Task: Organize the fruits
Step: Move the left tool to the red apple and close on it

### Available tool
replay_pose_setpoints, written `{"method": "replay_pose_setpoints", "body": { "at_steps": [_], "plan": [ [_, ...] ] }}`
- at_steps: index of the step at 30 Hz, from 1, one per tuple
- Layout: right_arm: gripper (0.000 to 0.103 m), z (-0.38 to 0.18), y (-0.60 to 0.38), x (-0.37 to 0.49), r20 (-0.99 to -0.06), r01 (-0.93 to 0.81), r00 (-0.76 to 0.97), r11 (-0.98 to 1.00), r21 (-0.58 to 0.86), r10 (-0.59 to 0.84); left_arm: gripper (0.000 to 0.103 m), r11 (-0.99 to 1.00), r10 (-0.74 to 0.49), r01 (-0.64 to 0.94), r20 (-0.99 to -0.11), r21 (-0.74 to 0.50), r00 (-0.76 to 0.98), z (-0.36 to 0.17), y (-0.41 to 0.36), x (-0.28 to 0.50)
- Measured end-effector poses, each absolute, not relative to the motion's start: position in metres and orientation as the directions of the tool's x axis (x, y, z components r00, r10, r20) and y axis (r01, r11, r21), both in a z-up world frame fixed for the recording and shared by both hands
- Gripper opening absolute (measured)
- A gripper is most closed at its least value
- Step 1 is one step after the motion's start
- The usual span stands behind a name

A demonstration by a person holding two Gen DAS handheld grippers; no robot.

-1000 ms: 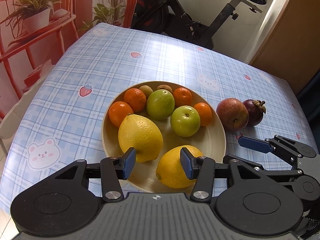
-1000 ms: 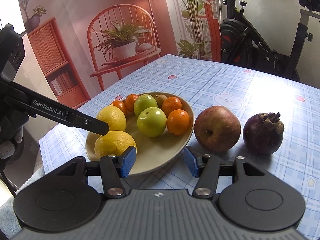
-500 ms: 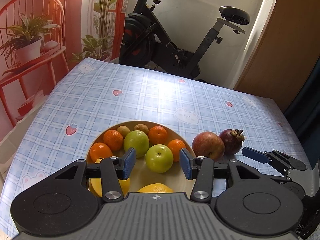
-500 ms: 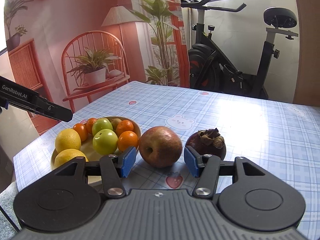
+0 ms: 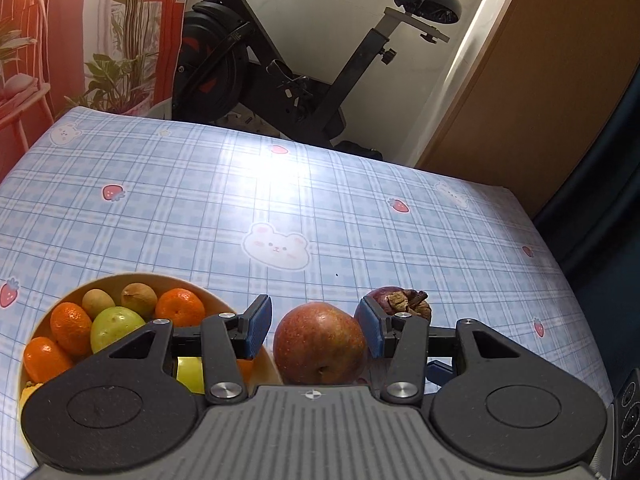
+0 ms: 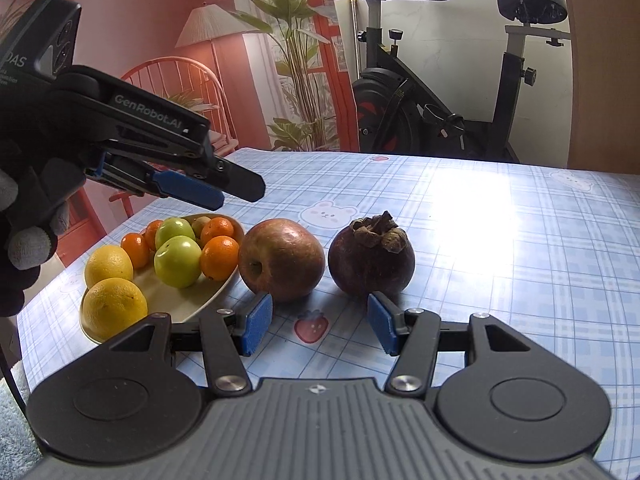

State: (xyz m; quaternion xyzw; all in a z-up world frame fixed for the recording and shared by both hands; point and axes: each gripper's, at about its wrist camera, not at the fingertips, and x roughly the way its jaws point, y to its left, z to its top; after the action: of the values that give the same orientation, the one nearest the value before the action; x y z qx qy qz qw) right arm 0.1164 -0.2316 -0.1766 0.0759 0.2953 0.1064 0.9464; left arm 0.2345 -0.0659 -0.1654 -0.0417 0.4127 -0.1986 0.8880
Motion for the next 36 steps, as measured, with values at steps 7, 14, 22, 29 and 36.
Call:
{"method": "replay_pose_setpoints", "body": {
  "at_steps": [7, 14, 22, 29, 36],
  "plan": [
    [0.057, -0.181, -0.234, 0.121, -0.549, -0.155, 0.794, 0.960, 0.232, 0.261, 0.051, 0.917, -0.397, 0.281, -0.737, -0.285, 0.547, -0.178, -0.071, 0.249],
    [0.057, -0.184, -0.229, 0.126, -0.555, -0.174, 0.777, 0.949, 0.264, 0.297, 0.059, 0.907, -0.417, 0.293, -0.750, -0.304, 0.513, -0.180, -0.076, 0.250],
    [0.057, -0.186, -0.220, 0.127, -0.566, -0.200, 0.762, 0.946, 0.257, 0.315, 0.063, 0.880, -0.471, 0.302, -0.758, -0.366, 0.451, -0.172, -0.074, 0.241],
    [0.059, -0.184, -0.208, 0.134, -0.569, -0.218, 0.758, 0.946, 0.241, 0.319, 0.063, 0.867, -0.489, 0.336, -0.759, -0.369, 0.429, -0.170, -0.078, 0.235],
    [0.066, -0.185, -0.203, 0.147, -0.581, -0.185, 0.754, 0.948, 0.260, 0.306, 0.063, 0.861, -0.495, 0.351, -0.761, -0.367, 0.419, -0.168, -0.079, 0.232]
  ]
}}
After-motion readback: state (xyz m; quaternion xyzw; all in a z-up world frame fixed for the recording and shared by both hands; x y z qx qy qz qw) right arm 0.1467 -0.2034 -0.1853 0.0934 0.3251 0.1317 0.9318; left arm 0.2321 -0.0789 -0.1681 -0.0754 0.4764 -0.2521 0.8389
